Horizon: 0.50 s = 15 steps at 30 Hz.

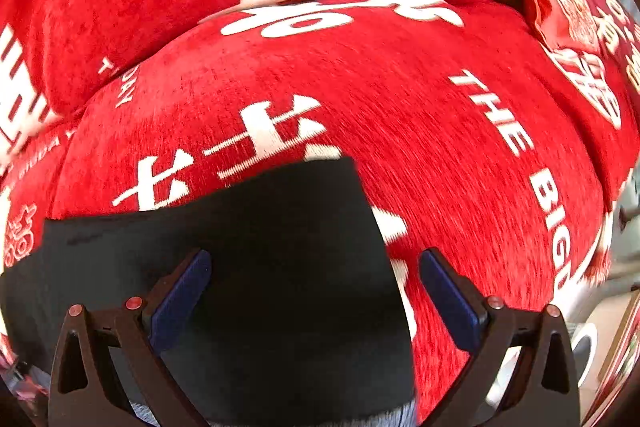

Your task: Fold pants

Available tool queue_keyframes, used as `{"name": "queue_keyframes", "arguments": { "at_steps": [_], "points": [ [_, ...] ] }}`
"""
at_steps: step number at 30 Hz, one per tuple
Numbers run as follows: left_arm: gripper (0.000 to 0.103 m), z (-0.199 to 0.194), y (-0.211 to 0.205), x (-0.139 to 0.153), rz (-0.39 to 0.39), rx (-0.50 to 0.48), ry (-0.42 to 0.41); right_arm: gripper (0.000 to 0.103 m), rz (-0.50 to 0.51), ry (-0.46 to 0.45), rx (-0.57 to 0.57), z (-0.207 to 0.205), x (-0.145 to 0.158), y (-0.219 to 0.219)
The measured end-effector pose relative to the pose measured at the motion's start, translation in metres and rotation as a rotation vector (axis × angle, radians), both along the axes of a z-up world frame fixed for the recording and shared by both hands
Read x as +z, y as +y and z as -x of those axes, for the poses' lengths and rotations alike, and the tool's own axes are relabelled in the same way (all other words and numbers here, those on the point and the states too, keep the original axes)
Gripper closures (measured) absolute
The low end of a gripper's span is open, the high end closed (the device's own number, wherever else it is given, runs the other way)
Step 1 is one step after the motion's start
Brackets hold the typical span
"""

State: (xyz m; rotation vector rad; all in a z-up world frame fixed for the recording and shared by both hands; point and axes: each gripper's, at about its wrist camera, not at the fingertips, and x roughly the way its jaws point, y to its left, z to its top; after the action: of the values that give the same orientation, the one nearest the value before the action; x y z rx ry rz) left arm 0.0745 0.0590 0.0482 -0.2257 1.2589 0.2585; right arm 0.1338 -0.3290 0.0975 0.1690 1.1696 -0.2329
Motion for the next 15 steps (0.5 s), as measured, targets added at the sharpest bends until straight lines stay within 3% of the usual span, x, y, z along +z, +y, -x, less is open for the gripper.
{"name": "queue_keyframes", "arguments": {
  "at_steps": [2,7,10,13,15],
  "points": [
    [0.000,-0.002,0.000,-0.001,-0.006,-0.003,0.001,0.000,0.040,-0.017,0.071,0.004,0.005,0.026],
    [0.000,-0.001,0.006,0.002,0.013,-0.002,-0.002,0.000,0.009,-0.002,0.275,0.022,-0.005,0.113],
    [0.000,0.006,0.018,0.010,0.035,0.029,-0.020,0.001,0.141,-0.072,0.250,0.040,-0.001,0.147],
    [0.000,0.007,0.035,0.020,0.041,0.066,-0.049,0.001,0.078,-0.058,0.366,0.038,0.006,0.172],
    [0.000,0.005,0.048,0.019,0.019,0.089,-0.053,0.000,0.119,-0.080,0.417,0.038,0.012,0.190]
  ]
}}
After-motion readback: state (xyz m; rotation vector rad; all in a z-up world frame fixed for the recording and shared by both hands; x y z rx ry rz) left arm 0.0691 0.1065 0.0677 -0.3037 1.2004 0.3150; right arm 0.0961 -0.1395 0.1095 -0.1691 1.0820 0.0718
